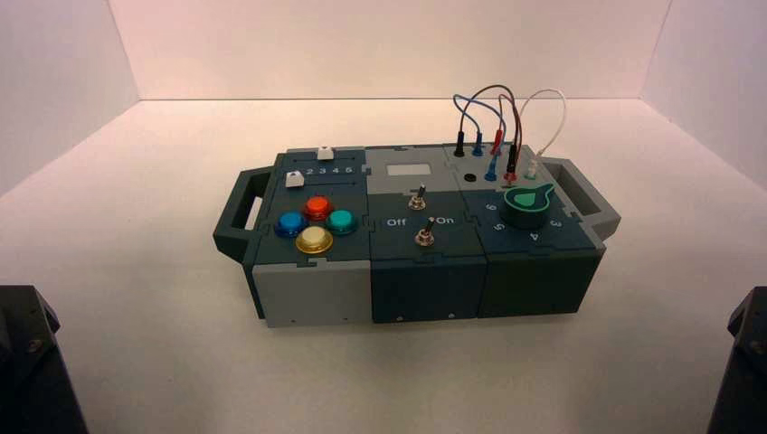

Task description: Flip the bottom switch off with the right gripper.

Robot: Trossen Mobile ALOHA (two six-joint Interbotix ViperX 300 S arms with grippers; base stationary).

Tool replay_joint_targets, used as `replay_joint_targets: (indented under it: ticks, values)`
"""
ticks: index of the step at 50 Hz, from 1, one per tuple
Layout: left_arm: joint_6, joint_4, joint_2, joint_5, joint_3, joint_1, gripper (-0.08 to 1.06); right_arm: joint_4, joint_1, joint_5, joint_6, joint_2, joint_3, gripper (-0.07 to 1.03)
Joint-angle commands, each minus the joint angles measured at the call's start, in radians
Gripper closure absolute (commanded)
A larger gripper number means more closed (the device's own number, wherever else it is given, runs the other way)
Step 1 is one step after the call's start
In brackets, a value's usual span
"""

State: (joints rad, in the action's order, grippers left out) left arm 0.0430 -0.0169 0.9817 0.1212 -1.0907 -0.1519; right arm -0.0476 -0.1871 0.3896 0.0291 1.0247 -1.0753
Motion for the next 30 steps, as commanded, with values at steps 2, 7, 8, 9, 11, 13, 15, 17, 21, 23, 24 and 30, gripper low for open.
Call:
replay_joint_targets:
  ticks: [2,7,8,9,11,13,15,17,21,23,24,30]
  values:
    - [0.003,0.003,-0.003,-0.003,0.012,0.003,1.00,-0.006,0.005,0.000,-0.002,-0.008,0.018,0.99]
    - [0.003,0.003,-0.003,0.009,0.015,0.002,1.00,-0.005,0.005,0.005,-0.002,-0.008,0.018,0.99]
    - [0.003,0.002,-0.003,0.012,0.015,0.003,1.00,-0.006,0.003,0.005,-0.002,-0.008,0.018,0.99]
    - [0.003,0.003,-0.003,0.012,0.015,0.003,1.00,-0.006,0.005,0.005,-0.002,-0.008,0.018,0.99]
    - [0.003,0.003,-0.003,0.012,0.015,0.003,1.00,-0.006,0.003,0.006,-0.002,-0.008,0.018,0.99]
    - [0.003,0.003,-0.003,0.012,0.015,0.003,1.00,-0.006,0.005,0.006,-0.002,-0.008,0.020,0.99]
    - [0.002,0.003,-0.003,0.012,0.015,0.003,1.00,-0.006,0.005,0.008,-0.002,-0.008,0.020,0.99]
    - [0.003,0.003,-0.005,0.014,0.015,0.003,1.00,-0.006,0.005,0.008,-0.002,-0.006,0.020,0.99]
    - [0.003,0.003,-0.003,0.014,0.015,0.002,1.00,-0.008,0.003,0.008,-0.002,-0.008,0.021,0.99]
    - [0.003,0.003,-0.003,0.012,0.015,0.003,1.00,-0.006,0.003,0.009,-0.002,-0.008,0.021,0.99]
    - [0.003,0.003,-0.003,0.014,0.015,0.003,1.00,-0.008,0.005,0.009,-0.002,-0.008,0.021,0.99]
    - [0.000,0.000,-0.003,0.044,0.023,0.002,1.01,-0.017,0.002,0.017,-0.003,-0.009,0.018,0.99]
